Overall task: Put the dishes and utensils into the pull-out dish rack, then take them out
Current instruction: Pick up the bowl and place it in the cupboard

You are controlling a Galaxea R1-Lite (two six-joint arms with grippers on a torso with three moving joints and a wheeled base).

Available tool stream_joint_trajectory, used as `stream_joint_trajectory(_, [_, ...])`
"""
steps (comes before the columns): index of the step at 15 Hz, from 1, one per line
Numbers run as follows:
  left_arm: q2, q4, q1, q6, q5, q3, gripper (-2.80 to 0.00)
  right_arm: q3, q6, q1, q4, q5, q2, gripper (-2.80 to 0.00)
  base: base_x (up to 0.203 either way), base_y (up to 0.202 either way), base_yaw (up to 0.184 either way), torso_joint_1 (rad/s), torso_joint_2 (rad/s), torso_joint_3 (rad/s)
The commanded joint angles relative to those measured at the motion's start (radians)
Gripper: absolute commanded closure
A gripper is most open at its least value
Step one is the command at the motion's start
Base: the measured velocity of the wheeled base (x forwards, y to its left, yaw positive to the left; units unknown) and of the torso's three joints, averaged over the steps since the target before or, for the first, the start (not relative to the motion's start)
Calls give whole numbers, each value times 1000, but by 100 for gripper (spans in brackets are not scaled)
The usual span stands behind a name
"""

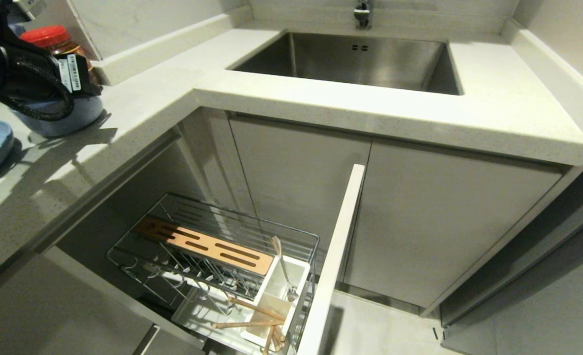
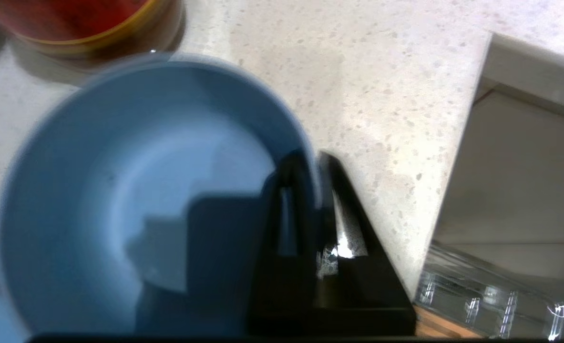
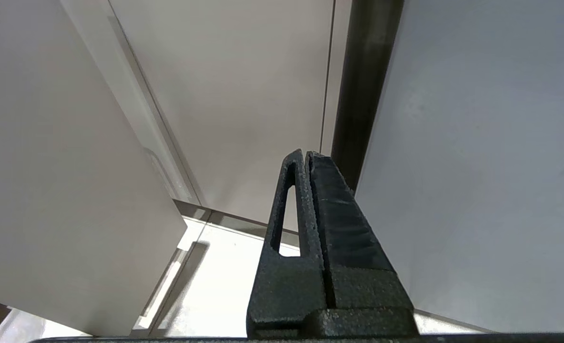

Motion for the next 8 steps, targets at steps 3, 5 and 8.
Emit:
stream_joint_trajectory(3, [-42, 6, -35, -3, -1, 1, 0, 26, 0, 0, 0, 0, -1, 0, 0, 0, 0, 0, 0, 0])
stream_joint_trajectory(5, [-85, 6, -54, 1, -1, 1, 0, 26, 0, 0, -1, 0, -1, 0, 0, 0, 0, 0, 0, 0])
stream_joint_trajectory(8, [-155, -1, -130, 32, 4, -2, 0, 26, 0, 0, -1, 0, -1, 0, 0, 0, 0, 0, 0, 0])
